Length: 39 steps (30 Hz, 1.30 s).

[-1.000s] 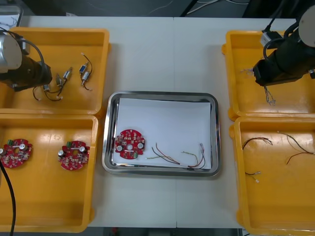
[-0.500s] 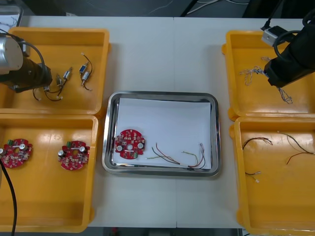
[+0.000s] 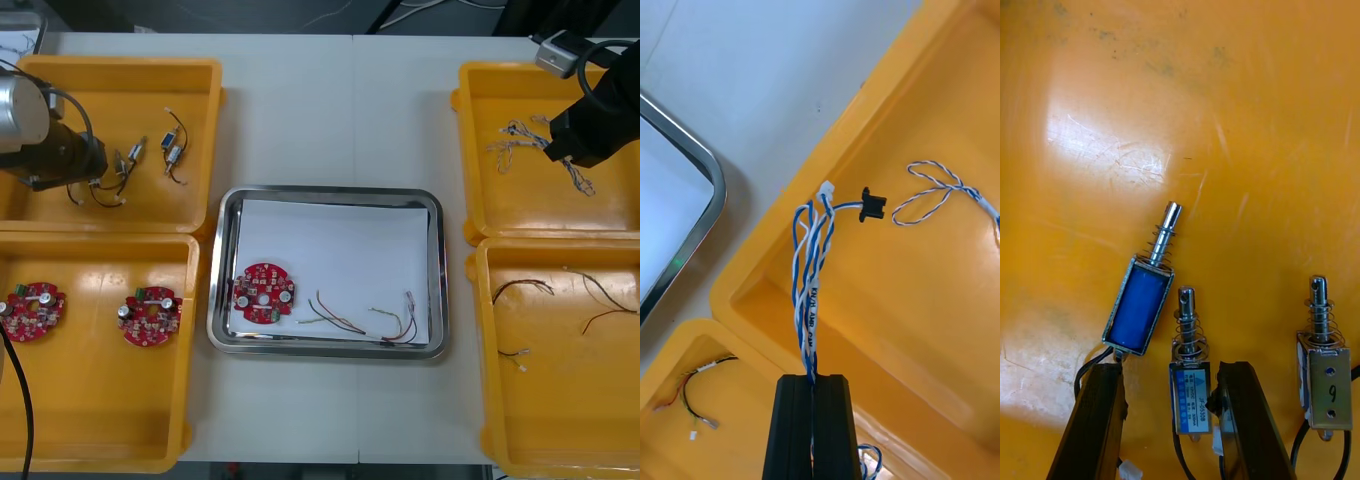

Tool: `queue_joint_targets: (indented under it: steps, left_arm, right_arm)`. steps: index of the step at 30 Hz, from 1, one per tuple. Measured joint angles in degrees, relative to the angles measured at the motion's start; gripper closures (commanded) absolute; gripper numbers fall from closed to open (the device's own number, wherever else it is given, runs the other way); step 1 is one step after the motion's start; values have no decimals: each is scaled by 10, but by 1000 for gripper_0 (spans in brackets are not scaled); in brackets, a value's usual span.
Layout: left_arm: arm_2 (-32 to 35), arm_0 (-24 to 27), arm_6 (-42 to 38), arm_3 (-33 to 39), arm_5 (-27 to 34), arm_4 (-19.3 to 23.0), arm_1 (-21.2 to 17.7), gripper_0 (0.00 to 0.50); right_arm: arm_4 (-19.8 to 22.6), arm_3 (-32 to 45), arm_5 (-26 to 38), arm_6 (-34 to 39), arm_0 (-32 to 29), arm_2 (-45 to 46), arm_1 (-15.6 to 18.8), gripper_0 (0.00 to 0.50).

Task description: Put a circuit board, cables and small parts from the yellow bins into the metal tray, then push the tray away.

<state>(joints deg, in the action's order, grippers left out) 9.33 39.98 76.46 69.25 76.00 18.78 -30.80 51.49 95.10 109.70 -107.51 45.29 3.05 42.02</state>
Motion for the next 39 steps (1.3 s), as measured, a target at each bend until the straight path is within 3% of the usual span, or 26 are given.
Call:
queue_joint_targets:
  steps: [15, 17, 23, 25, 26, 35, 39]
  left_arm:
    - [-15, 0, 0, -1, 0, 0, 0, 178]
    - [-17, 0, 0, -1, 0, 0, 0, 201]
    - [-22, 0, 0, -1, 0, 0, 0, 388]
    - [-22, 0, 0, -1, 0, 0, 0, 483]
    - [-22, 0, 0, -1, 0, 0, 0, 496]
    - [-22, 0, 0, -1, 0, 7, 0, 500]
    - [-22, 0, 0, 16, 37, 10, 0, 500]
  right_arm:
    - [1, 187, 1, -27, -77, 3, 19, 500]
    - [4, 201, 1, -28, -89, 3, 19, 500]
    - [45, 218, 1, -37, -114, 13, 19, 500]
    - [53, 222, 1, -37, -118, 17, 19, 500]
    - [56, 225, 1, -37, -121, 18, 19, 500]
    - [66, 262, 1, -66, -137, 20, 19, 500]
    - [74, 271, 1, -66, -139, 20, 19, 500]
